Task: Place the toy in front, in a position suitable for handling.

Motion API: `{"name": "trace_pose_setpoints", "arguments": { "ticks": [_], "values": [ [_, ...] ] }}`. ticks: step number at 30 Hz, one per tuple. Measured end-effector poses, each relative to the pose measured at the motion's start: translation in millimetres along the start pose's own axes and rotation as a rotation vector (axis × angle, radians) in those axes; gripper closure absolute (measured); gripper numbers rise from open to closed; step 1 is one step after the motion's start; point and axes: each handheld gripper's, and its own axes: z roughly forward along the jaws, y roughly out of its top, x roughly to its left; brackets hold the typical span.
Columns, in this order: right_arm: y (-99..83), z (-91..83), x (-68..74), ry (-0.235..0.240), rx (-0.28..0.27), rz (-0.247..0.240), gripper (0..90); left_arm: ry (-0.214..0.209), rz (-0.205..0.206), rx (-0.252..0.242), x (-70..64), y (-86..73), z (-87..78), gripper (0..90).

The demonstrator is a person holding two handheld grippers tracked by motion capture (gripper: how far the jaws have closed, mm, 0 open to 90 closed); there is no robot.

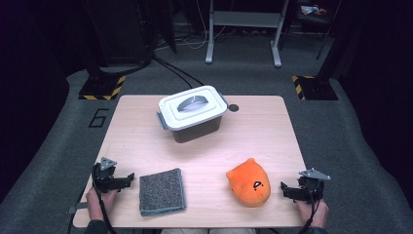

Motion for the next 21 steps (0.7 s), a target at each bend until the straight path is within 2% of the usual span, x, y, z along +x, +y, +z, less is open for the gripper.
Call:
{"name": "trace_pose_setpoints", "arguments": {
  "ticks": [8,17,21],
  "values": [
    [0.8,0.1,-0.4,-0.004,0.005,0.0,0.6,0.0,-0.001,-0.007,-0.3,-0.2,0.3,3.2],
    [5.4,-0.8,-1.6,0.0,0.04,0.011,0.0,0.0,-0.002,-0.007,-0.4,-0.1,0.4,3.3],
    [15.0,-10.7,0.0,0.028,0.016,0.024,0.0,0.0,-0.003,-0.008,-0.4,-0.2,0.5,3.4]
  ]
}}
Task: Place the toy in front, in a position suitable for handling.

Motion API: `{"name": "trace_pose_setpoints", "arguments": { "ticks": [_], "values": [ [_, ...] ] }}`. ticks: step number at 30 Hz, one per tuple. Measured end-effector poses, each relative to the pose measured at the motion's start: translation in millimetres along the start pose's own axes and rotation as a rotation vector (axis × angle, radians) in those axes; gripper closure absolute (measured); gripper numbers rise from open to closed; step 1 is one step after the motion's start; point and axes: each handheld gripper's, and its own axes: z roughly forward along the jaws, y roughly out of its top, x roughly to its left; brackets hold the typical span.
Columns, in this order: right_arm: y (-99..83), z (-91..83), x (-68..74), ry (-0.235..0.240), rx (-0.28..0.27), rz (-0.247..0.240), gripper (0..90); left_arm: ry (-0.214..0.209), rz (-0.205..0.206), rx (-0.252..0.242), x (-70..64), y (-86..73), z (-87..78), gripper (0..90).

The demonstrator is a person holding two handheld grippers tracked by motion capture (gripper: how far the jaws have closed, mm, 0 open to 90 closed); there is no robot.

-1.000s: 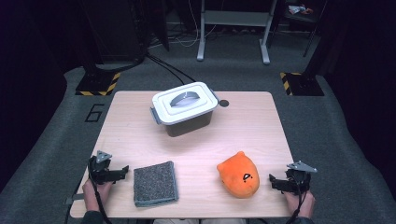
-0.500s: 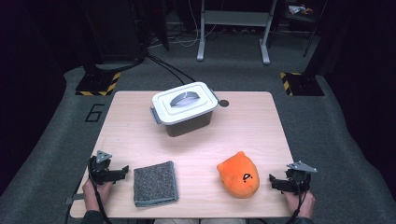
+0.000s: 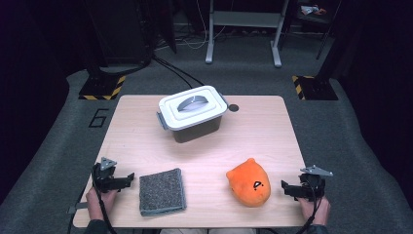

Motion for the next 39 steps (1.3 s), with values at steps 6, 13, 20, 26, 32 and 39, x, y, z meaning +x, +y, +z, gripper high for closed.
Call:
{"name": "trace_pose_setpoints", "arguments": {
  "ticks": [6,13,20,26,32,39],
  "values": [
    [15.0,-15.9,8.8,0.028,-0.02,0.0,0.0,0.0,0.0,0.0,0.0,0.0,0.0,3.4],
    [31.6,-34.5,21.7,0.055,-0.031,-0.006,0.0,0.001,0.001,0.0,0.0,-0.1,-0.1,3.4],
    [42.6,-52.7,37.8,0.085,-0.054,-0.022,0.0,0.0,0.001,0.0,0.0,-0.1,-0.1,3.5],
    [50.0,-63.9,59.0,0.132,-0.068,-0.054,0.6,0.0,0.001,0.0,0.0,-0.1,-0.1,3.5],
    [53.5,-67.4,81.2,0.171,-0.068,-0.106,1.2,0.0,0.001,0.0,0.0,-0.1,-0.1,3.5],
    [52.8,-59.4,104.9,0.212,-0.035,-0.145,3.1,0.0,0.001,0.0,0.0,-0.1,-0.1,3.6]
  ]
}}
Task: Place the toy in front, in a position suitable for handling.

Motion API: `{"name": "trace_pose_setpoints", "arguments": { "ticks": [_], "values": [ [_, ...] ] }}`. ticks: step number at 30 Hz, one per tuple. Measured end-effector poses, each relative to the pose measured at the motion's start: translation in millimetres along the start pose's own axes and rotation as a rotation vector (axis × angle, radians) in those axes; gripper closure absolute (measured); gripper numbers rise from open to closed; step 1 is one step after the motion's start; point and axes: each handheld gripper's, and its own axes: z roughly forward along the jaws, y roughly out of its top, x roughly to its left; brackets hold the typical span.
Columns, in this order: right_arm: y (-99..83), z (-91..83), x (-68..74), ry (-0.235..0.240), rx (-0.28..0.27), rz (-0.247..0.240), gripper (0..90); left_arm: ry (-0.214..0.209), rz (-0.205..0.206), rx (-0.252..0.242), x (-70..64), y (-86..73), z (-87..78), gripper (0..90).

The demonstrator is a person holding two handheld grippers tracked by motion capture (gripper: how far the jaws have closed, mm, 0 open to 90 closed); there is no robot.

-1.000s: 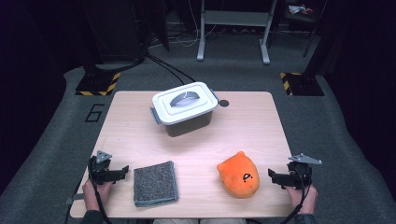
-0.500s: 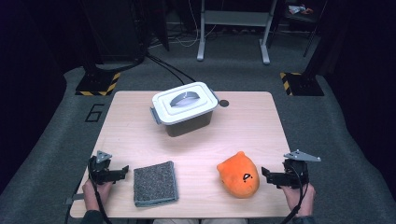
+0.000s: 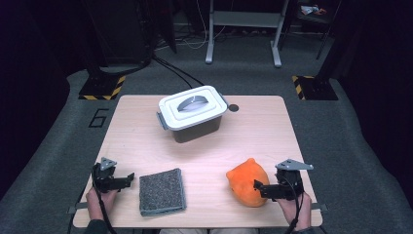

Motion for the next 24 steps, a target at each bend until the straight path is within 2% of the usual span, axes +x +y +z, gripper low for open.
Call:
{"name": "trace_pose_setpoints", "arguments": {
  "ticks": [6,8,11,17,24],
  "values": [
    [2.7,10.7,14.2,-0.003,0.025,-0.017,6.1,0.003,0.0,-0.004,0.2,-0.1,-0.1,4.3],
    [3.4,14.3,17.3,-0.013,0.043,-0.036,8.2,0.003,0.0,-0.004,0.3,-0.1,-0.1,4.4],
    [3.6,17.6,21.2,-0.017,0.056,-0.03,12.7,0.002,-0.001,-0.003,0.2,-0.1,-0.1,4.4],
    [1.6,23.1,23.0,-0.027,0.083,-0.03,17.9,0.003,-0.001,-0.005,0.2,-0.1,-0.1,4.6],
    [-2.9,27.2,18.7,-0.033,0.137,-0.024,29.3,0.003,0.0,-0.005,0.2,-0.1,-0.1,4.6]
  ]
}}
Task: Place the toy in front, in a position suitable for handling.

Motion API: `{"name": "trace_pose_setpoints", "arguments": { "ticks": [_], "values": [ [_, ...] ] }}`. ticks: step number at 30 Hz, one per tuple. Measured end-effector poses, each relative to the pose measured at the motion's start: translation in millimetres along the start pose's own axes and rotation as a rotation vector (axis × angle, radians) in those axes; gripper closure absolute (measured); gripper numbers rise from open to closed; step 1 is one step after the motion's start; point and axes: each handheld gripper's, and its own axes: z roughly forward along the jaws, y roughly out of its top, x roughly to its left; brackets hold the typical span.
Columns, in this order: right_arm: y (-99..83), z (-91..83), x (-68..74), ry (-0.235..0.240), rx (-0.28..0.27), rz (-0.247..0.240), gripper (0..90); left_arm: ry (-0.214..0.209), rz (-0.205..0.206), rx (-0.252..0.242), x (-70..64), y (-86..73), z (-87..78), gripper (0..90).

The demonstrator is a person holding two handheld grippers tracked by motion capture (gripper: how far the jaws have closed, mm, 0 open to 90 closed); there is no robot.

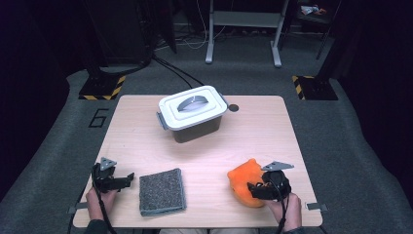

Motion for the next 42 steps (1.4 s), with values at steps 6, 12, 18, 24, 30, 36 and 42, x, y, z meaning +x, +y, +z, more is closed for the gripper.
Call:
{"name": "trace_pose_setpoints", "arguments": {
  "ticks": [6,12,18,24,30,36,42],
  "values": [
    [-4.0,2.6,-1.8,0.007,0.017,-0.015,42.2,0.0,0.0,0.0,0.0,0.0,0.0,4.6],
    [-4.2,3.3,-3.6,0.023,0.019,-0.018,53.9,0.0,0.0,0.0,-0.1,0.0,0.0,4.6],
    [-4.0,1.3,-4.1,0.036,0.003,-0.028,61.5,0.001,0.0,0.0,-0.1,0.0,0.0,4.6],
    [0.8,-3.4,-1.8,0.048,-0.03,-0.06,63.5,0.0,0.0,0.0,-0.1,0.0,0.0,4.6],
    [11.8,-7.4,-1.3,0.054,-0.078,-0.123,63.8,0.0,0.0,0.0,0.0,0.0,0.0,4.6],
    [27.1,-8.1,-3.2,0.067,-0.112,-0.166,63.4,0.0,0.001,0.002,0.0,0.1,-0.2,4.7],
    [44.4,-3.1,-3.7,0.079,-0.119,-0.225,63.1,0.0,0.001,0.0,0.0,0.0,-0.1,4.7]
  ]
}}
